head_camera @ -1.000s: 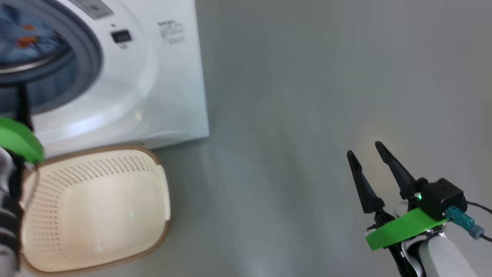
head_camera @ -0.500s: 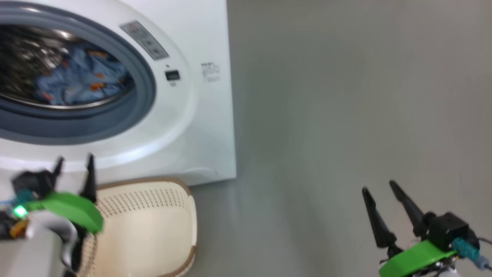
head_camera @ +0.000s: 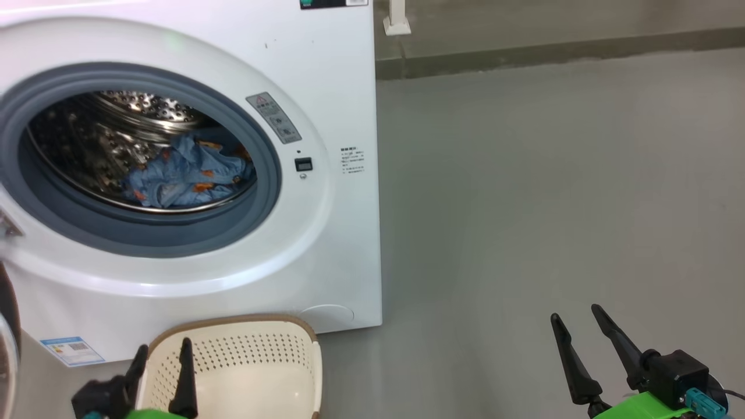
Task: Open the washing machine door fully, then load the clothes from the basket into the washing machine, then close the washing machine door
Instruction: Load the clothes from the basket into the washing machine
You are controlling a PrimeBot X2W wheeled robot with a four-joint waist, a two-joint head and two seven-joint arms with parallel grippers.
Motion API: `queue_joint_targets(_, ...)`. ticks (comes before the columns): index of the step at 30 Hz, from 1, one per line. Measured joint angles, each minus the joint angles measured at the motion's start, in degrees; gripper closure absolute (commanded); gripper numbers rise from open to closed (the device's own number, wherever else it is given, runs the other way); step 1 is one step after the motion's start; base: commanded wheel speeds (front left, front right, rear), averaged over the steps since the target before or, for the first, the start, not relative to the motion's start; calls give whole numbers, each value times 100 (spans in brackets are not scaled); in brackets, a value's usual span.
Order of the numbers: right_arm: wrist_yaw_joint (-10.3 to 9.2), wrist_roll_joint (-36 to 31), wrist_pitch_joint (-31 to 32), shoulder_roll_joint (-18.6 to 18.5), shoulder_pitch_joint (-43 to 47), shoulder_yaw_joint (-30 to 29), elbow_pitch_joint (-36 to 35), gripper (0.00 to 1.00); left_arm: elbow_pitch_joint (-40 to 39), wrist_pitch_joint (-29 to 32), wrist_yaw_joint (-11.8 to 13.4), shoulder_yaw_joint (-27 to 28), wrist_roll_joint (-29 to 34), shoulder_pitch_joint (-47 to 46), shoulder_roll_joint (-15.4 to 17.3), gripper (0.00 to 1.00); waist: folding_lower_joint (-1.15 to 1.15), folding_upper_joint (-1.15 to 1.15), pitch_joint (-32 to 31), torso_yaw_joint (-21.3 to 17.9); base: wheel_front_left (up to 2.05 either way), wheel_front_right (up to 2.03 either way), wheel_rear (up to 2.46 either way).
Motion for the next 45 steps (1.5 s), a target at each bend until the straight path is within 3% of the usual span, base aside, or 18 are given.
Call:
queue_joint_targets(14, 0, -15, 0, 140, 14, -87, -83, 0, -1027, 0, -14, 160, 145, 837, -319, 0, 0, 0, -192, -32, 0, 0, 0)
queue_joint_targets(45, 0, -22, 0, 144, 14, -68, -75, 0, -1210, 0, -292, 311, 452, 968, -519, 0, 0, 0, -274, -40, 0, 0, 0)
